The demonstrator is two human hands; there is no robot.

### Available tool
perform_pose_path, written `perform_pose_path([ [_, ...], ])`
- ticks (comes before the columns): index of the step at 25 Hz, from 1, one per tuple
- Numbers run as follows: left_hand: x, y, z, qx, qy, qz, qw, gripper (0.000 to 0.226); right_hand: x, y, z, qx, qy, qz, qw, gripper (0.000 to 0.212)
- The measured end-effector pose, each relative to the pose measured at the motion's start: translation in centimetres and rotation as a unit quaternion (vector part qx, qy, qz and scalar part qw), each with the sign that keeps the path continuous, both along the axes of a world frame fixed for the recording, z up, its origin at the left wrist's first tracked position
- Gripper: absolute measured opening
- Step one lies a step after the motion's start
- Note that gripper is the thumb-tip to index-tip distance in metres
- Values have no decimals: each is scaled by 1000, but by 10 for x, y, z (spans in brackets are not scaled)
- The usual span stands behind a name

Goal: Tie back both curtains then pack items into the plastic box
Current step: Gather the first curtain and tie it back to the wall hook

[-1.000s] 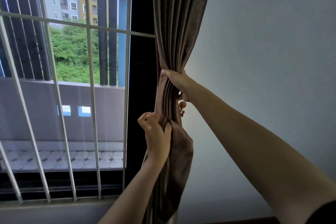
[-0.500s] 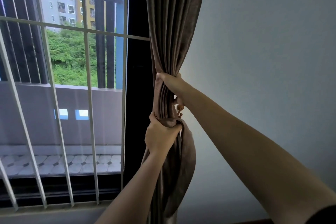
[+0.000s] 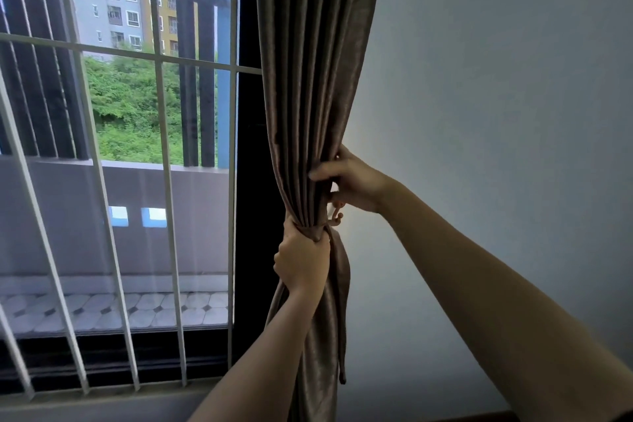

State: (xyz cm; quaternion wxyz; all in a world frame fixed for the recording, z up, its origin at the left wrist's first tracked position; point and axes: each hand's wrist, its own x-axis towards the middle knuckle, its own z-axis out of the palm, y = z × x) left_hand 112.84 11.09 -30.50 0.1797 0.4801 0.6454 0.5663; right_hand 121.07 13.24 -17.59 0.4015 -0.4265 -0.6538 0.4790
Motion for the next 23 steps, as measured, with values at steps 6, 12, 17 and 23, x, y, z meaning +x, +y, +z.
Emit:
perform_pose_path([
  [6, 3, 4, -3, 8, -6, -23, 1000, 45, 53, -8, -79, 71, -477, -68, 873, 66],
  [12, -1, 1, -4, 11, -4, -42, 999, 47, 53, 8, -81, 199, -461, -230, 834, 22],
  [17, -15, -5, -6, 16, -16, -121, 992, 60, 25, 12, -104, 114, -16, -157, 981, 12],
  [23, -61, 10, -3, -48, -301, -430, 850, 26, 29, 7, -125, 27, 175, 0, 984, 47],
])
